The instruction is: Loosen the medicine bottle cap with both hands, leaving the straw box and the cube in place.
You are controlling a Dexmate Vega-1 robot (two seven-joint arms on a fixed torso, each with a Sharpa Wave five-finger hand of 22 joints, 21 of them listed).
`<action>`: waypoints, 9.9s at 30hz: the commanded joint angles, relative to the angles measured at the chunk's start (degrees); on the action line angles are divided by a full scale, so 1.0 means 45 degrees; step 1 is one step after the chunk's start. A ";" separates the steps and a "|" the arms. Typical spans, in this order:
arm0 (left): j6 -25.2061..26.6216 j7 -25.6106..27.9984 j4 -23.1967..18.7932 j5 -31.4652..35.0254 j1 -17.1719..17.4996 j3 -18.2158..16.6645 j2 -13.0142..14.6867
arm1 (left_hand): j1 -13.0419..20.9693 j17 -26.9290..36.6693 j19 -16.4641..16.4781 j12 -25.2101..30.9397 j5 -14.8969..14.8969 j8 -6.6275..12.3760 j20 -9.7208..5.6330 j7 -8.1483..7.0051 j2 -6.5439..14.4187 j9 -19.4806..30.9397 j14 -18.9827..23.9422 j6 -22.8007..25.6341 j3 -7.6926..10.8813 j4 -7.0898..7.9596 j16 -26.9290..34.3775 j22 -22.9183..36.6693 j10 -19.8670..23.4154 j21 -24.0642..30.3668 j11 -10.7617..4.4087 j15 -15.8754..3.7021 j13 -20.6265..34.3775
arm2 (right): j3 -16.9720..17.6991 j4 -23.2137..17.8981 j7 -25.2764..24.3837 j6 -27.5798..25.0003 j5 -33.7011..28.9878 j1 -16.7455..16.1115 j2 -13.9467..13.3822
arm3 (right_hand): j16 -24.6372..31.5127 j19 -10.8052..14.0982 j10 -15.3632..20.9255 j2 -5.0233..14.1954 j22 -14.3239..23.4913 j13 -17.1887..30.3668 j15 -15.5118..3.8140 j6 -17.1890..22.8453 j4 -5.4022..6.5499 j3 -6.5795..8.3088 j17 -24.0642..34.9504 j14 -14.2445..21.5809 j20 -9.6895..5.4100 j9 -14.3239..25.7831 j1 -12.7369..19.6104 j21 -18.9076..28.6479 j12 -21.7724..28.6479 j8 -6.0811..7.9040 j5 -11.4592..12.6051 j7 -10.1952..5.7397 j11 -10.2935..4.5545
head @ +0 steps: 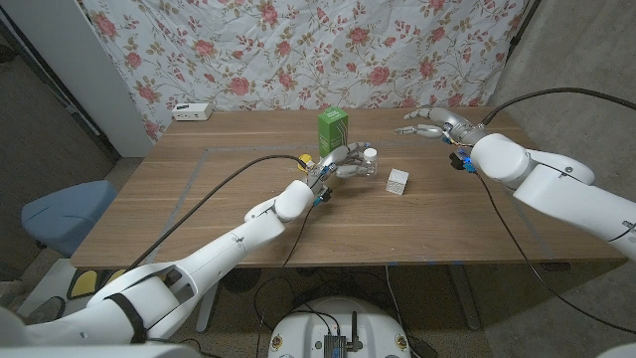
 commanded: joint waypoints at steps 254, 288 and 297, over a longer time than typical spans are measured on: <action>-0.1488 0.0038 0.2930 0.0451 -0.1600 0.0838 -0.1191 | -0.0572 -0.0006 -0.0792 -0.0010 0.0002 -0.0017 -0.1192 -0.0481 0.0140 0.0038 0.0988 0.0311 0.1332 -0.0098 -0.0036 0.0012 0.0982 -0.0056 -0.0143 -0.1297 0.0042 | -0.4682 0.2060 0.6845 -0.0419 -0.8631 0.4230 0.3041 | 0.0462 0.0933 0.1662 0.0486 0.0044 0.0045 -0.1168 0.5125 -0.0197 0.3018 0.0108 0.1349 -0.1252 0.0937 0.5751 0.0207 0.0249 0.2970 -0.0456 -0.1396 -0.0963; -0.1521 0.0157 0.2961 0.0499 -0.1597 0.0869 -0.1154 | -0.0653 -0.0003 -0.0821 -0.0011 -0.0001 -0.0009 -0.1276 -0.0525 0.0113 0.0037 0.1049 0.0334 0.1485 -0.0106 -0.0035 0.0011 0.1029 -0.0042 -0.0151 -0.1302 0.0043 | -0.4812 0.1770 0.7335 -0.0726 -0.7999 0.4547 0.2848 | 0.0262 0.0750 0.1132 -0.0466 0.0043 0.0054 -0.0875 0.3929 -0.0047 0.2703 0.0073 0.1043 -0.1043 0.0670 0.6259 0.0122 0.0068 0.2377 -0.0650 -0.1347 -0.0659; -0.1561 0.0142 0.3019 0.0490 -0.1611 0.0878 -0.1190 | -0.0676 -0.0003 -0.0839 -0.0028 -0.0002 -0.0017 -0.1274 -0.0539 0.0109 0.0037 0.1065 0.0313 0.1525 -0.0106 -0.0035 0.0011 0.0992 -0.0044 -0.0121 -0.1303 0.0045 | -0.4872 0.1752 0.7525 -0.0811 -0.7799 0.4678 0.2773 | 0.0215 0.0600 0.0848 -0.0690 0.0046 0.0064 -0.0622 0.3181 0.0167 0.2566 0.0127 0.0820 -0.0949 0.0580 0.5758 0.0102 0.0056 0.1988 -0.0665 -0.0968 -0.0300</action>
